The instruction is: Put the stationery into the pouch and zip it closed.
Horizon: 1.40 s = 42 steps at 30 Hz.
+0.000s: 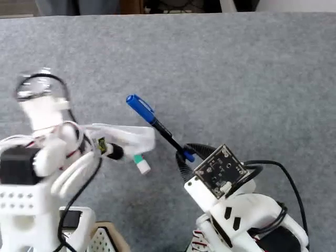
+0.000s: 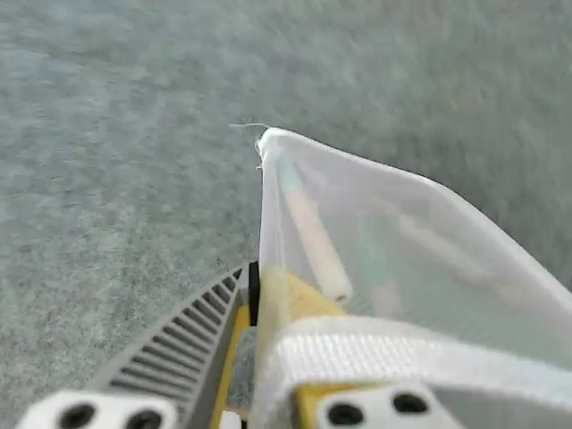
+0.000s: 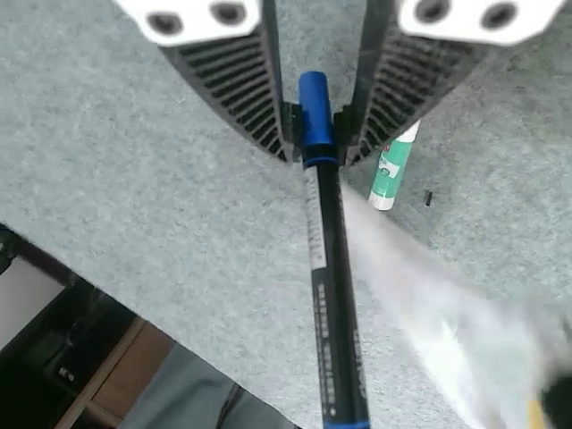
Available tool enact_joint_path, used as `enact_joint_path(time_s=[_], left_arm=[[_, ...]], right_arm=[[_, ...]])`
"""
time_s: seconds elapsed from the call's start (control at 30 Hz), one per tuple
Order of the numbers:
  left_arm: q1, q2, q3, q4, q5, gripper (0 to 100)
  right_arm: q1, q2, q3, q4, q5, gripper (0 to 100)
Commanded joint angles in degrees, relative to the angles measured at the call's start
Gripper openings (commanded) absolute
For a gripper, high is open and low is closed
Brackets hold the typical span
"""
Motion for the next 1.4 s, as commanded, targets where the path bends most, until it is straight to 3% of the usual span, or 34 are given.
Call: enact_joint_path(time_s=[0.0,0.13,0.27,0.7,1.2,1.37], left_arm=[[-7.1,0.0,-5.1,-0.4,3.6,3],[-13.0,2.0,-4.5,-1.8,7.2,3],[-13.7,3.9,-4.5,-2.1,7.9,3],[-11.6,4.6,-4.4,-1.9,8.3,3],[-11.6,4.0,-3.0,-1.9,8.3,3],[-11.6,4.0,-3.0,-1.9,8.3,3]], right_arm=[[-0.3,-0.1,-1.5,1.1,-2.9,1.2],[-11.4,0.5,-9.4,12.0,-3.1,1.2],[-12.8,0.5,-13.0,17.0,-1.7,1.2],[-28.8,10.2,-13.2,15.5,-0.2,1.2],[-28.7,26.5,-12.8,0.8,-0.2,1.2],[-20.2,32.0,-13.1,-5.5,-0.2,1.2]])
